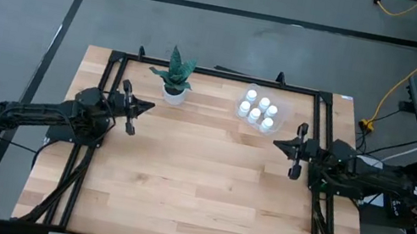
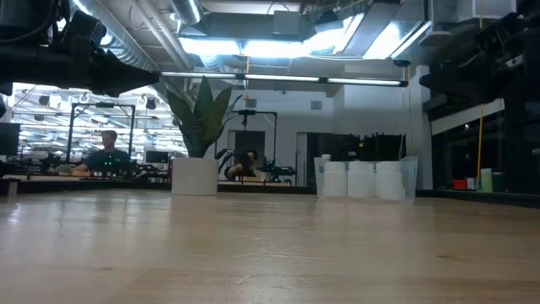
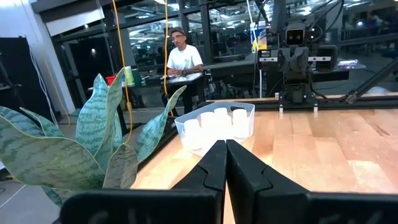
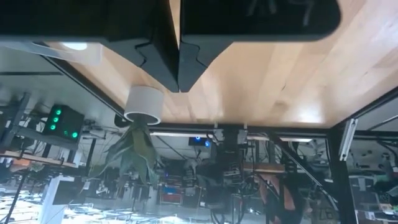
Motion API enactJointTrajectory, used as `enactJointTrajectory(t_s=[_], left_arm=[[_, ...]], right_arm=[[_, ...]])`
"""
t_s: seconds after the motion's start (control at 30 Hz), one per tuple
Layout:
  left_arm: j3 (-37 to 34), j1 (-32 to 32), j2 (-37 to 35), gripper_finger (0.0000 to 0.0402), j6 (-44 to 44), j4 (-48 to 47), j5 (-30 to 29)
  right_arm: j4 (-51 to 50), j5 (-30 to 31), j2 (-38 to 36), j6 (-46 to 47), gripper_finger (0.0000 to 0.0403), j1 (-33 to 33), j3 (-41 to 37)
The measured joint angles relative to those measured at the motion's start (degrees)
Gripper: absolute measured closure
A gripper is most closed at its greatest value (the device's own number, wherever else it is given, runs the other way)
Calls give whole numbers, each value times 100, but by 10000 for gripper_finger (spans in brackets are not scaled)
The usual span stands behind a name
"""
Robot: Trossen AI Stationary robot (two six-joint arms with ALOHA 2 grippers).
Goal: Pick and place pill bottles into a basket
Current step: Return to Home Position
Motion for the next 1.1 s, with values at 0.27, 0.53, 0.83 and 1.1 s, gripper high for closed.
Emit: enactJointTrajectory(t_s=[0.27, 0.53, 0.83, 1.1], left_arm=[[2, 0, 0, 400, 7, 0, 2], [0, 0, 0, 390, 18, 2, 4], [0, 0, 0, 394, 20, 2, 4], [1, -1, 0, 396, 20, 2, 4]], right_arm=[[0, 6, 0, 532, 396, 0, 0], [4, 6, 2, 722, 396, 0, 0], [1, 8, 2, 713, 396, 0, 2], [-1, 8, 2, 709, 396, 0, 2]])
